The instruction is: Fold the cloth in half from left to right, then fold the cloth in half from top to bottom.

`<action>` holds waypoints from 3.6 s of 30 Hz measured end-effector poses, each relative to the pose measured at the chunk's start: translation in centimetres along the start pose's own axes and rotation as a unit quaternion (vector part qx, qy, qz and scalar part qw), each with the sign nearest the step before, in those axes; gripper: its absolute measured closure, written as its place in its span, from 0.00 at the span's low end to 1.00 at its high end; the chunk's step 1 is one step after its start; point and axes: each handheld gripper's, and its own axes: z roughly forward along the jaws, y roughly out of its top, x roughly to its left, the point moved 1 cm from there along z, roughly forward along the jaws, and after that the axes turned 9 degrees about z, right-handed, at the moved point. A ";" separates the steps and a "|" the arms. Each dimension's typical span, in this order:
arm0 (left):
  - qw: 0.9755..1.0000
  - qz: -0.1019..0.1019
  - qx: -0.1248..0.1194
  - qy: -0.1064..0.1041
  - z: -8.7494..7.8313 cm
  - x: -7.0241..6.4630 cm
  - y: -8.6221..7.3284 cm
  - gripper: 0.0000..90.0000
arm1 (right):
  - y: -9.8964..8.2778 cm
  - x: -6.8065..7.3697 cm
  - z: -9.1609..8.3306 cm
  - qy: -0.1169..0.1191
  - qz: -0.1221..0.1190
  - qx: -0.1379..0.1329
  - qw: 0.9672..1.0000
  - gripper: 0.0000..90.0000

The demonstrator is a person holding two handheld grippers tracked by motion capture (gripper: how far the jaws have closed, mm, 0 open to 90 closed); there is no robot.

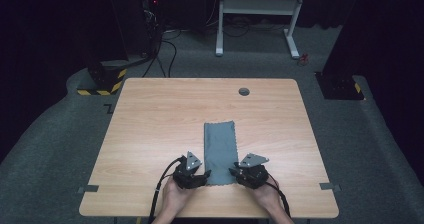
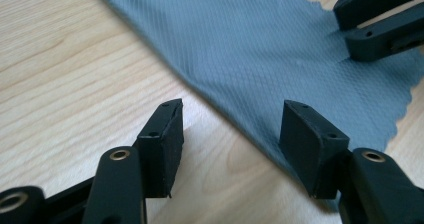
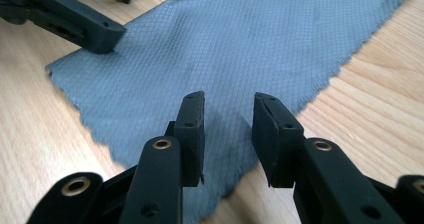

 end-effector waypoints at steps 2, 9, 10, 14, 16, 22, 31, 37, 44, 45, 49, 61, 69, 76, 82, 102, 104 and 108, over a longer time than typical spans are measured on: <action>1.000 -0.007 -0.009 0.003 -0.3 -0.3 -0.5 0.48 | -0.3 -0.3 -0.3 0.002 0.009 -0.001 1.000 0.73; 1.000 -0.008 -0.013 0.007 -0.8 -0.5 -1.0 0.48 | -0.4 -0.8 -0.4 0.007 0.009 0.000 1.000 0.70; 1.000 -0.005 -0.012 0.009 -0.8 -0.4 -1.0 0.48 | -0.4 -0.8 -0.4 0.006 0.007 0.000 1.000 0.70; 1.000 -0.015 -0.014 0.006 -0.8 -0.6 -1.1 0.48 | -0.4 -0.8 -0.4 0.007 0.005 0.000 1.000 0.71; 1.000 -0.024 -0.019 0.000 -0.8 -0.5 -1.0 0.51 | -0.4 -0.8 -0.5 0.008 0.004 0.001 1.000 0.71; 0.999 -0.038 -0.030 -0.018 -0.2 0.5 0.4 0.54 | -0.2 -1.2 -0.8 0.011 0.017 -0.005 1.000 0.79; 0.998 -0.020 -0.033 -0.042 2.2 2.9 3.9 0.55 | 1.2 -2.2 0.3 0.002 0.042 -0.010 0.999 0.86; 0.999 -0.023 -0.001 -0.031 4.9 4.5 5.3 0.56 | 3.0 -2.9 2.3 -0.004 0.071 -0.012 0.997 0.87; 0.998 -0.028 0.047 0.012 6.8 6.9 6.2 0.57 | 4.5 -4.2 3.8 -0.026 0.068 0.011 0.997 0.87; 0.998 -0.034 0.043 0.015 6.9 7.2 6.1 0.56 | 4.6 -4.4 3.9 -0.030 0.068 0.013 0.997 0.87; 0.997 -0.057 0.033 0.036 7.1 8.2 5.9 0.57 | 5.2 -5.4 4.0 -0.044 0.070 0.014 0.996 0.84; 0.995 -0.072 0.050 0.047 8.4 10.8 7.0 0.59 | 7.3 -7.4 5.8 -0.082 0.103 -0.009 0.991 0.80; 0.994 -0.078 0.055 0.056 9.1 11.4 7.6 0.62 | 8.5 -8.8 7.4 -0.101 0.139 0.010 0.985 0.80; 0.994 -0.086 0.054 0.050 9.3 11.9 7.7 0.67 | 9.5 -8.9 8.6 -0.103 0.134 0.012 0.986 0.79; 0.993 -0.083 0.060 0.055 9.5 11.5 8.1 0.74 | 10.2 -9.6 9.2 -0.105 0.145 0.013 0.984 0.79; 0.994 -0.110 0.019 -0.003 9.1 12.7 8.2 0.99 | 11.5 -9.5 7.9 -0.099 0.130 0.006 0.987 0.99; 0.994 -0.104 0.015 -0.002 8.9 12.9 8.7 1.00 | 11.9 -9.4 7.4 -0.094 0.129 0.002 0.987 1.00; 0.995 -0.103 -0.008 -0.006 8.2 13.4 10.0 1.00 | 12.1 -9.8 6.5 -0.091 0.134 -0.013 0.987 1.00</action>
